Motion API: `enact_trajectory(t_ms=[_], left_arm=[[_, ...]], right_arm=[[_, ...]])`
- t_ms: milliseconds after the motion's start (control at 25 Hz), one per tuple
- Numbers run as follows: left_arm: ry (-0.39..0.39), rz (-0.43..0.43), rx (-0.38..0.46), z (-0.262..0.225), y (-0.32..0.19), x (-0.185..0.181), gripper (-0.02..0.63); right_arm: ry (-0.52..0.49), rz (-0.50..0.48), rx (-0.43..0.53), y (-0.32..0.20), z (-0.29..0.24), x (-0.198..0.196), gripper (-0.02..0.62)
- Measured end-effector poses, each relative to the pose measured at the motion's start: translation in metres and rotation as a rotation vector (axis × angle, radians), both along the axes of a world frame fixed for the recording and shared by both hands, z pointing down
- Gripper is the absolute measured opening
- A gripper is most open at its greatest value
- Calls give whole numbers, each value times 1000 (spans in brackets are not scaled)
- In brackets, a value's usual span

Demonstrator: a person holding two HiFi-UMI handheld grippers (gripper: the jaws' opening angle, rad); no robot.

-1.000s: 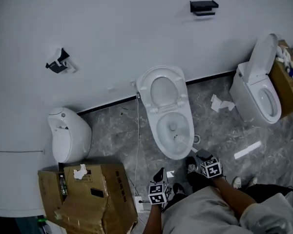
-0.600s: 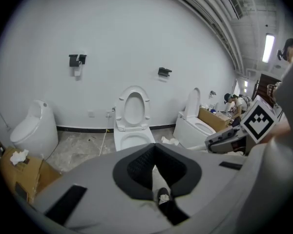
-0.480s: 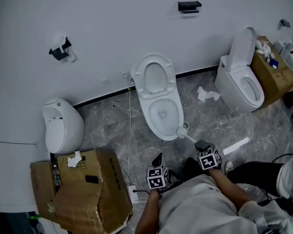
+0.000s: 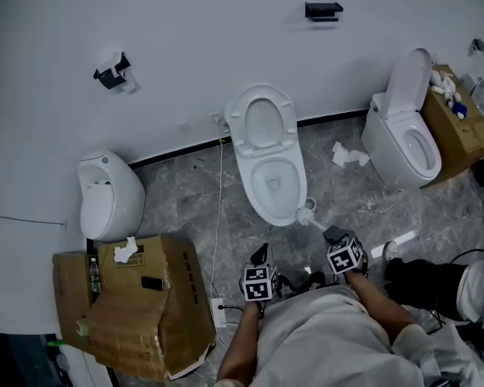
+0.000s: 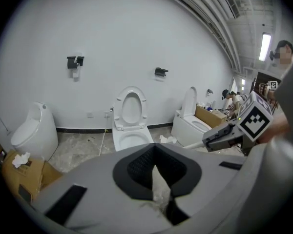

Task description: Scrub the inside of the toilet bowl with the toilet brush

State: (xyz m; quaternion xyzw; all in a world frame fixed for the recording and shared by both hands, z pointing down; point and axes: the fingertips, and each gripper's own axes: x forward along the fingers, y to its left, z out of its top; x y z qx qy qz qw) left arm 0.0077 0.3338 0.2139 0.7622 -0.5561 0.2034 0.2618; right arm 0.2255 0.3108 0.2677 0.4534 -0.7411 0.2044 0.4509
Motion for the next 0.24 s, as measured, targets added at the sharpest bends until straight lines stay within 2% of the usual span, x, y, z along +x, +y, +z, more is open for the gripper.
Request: enact_trajectory(t_ms=[240], left_arm=[[-36, 0, 8, 0, -19, 7, 23]], right_arm=[[42, 13, 4, -17, 4, 22, 169]])
